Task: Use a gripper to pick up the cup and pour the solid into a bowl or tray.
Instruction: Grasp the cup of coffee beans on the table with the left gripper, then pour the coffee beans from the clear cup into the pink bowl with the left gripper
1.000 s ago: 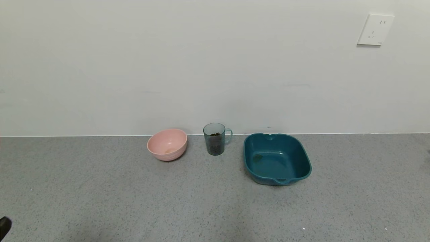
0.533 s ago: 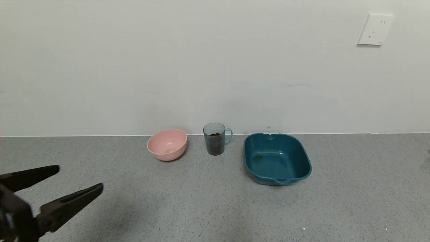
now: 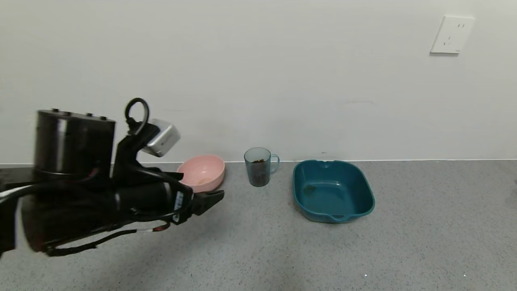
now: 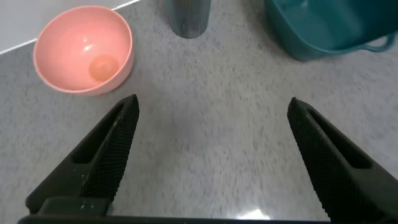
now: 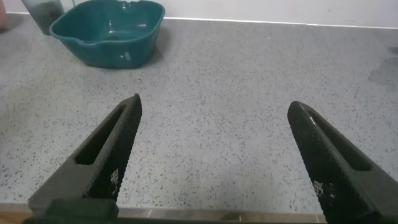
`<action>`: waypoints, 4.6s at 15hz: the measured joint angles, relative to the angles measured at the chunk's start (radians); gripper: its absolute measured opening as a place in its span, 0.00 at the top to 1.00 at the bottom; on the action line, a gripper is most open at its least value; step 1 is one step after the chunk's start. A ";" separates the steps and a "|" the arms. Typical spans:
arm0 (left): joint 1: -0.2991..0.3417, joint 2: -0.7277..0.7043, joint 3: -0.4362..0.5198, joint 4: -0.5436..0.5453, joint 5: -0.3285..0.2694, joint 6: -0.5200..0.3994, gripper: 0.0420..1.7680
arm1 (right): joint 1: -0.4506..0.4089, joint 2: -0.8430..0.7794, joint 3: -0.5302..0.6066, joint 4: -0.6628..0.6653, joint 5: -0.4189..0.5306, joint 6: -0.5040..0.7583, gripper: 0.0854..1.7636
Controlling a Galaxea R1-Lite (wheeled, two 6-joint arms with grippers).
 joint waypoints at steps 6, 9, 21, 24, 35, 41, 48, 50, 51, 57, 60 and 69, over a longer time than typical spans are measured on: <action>-0.026 0.348 -0.127 -0.183 0.047 -0.063 0.03 | 0.000 0.000 0.000 0.000 0.000 0.000 0.03; -0.026 0.472 -0.153 -0.371 0.051 -0.090 0.03 | 0.000 0.000 0.000 0.000 0.000 0.000 0.03; 0.009 0.832 -0.332 -0.604 0.117 -0.117 0.03 | 0.000 0.000 0.000 0.000 0.000 0.000 0.03; 0.013 0.876 -0.408 -0.603 0.110 -0.129 0.03 | 0.000 0.000 0.000 0.000 0.000 0.000 0.03; 0.023 0.982 -0.617 -0.595 0.118 -0.127 0.03 | 0.000 0.000 0.000 0.000 0.000 0.000 0.03; 0.023 1.019 -0.669 -0.593 0.123 -0.120 0.03 | 0.000 0.000 0.000 0.000 0.000 0.000 0.03; 0.023 1.028 -0.678 -0.591 0.123 -0.120 0.26 | 0.001 0.000 0.000 0.000 0.000 0.000 0.03; 0.023 1.026 -0.674 -0.590 0.123 -0.120 0.27 | 0.000 0.000 0.000 0.000 0.000 0.000 0.03; 0.023 1.024 -0.673 -0.589 0.123 -0.120 0.27 | 0.000 0.000 0.000 0.000 0.000 0.000 0.03; 0.022 1.020 -0.675 -0.584 0.124 -0.121 0.27 | 0.000 0.000 0.000 0.000 0.000 0.000 0.03; 0.022 1.007 -0.666 -0.575 0.136 -0.122 0.27 | 0.000 0.000 0.000 0.000 0.000 0.000 0.03; -0.012 0.873 -0.660 -0.453 0.261 -0.100 0.28 | 0.000 0.000 0.000 0.000 0.000 0.000 0.03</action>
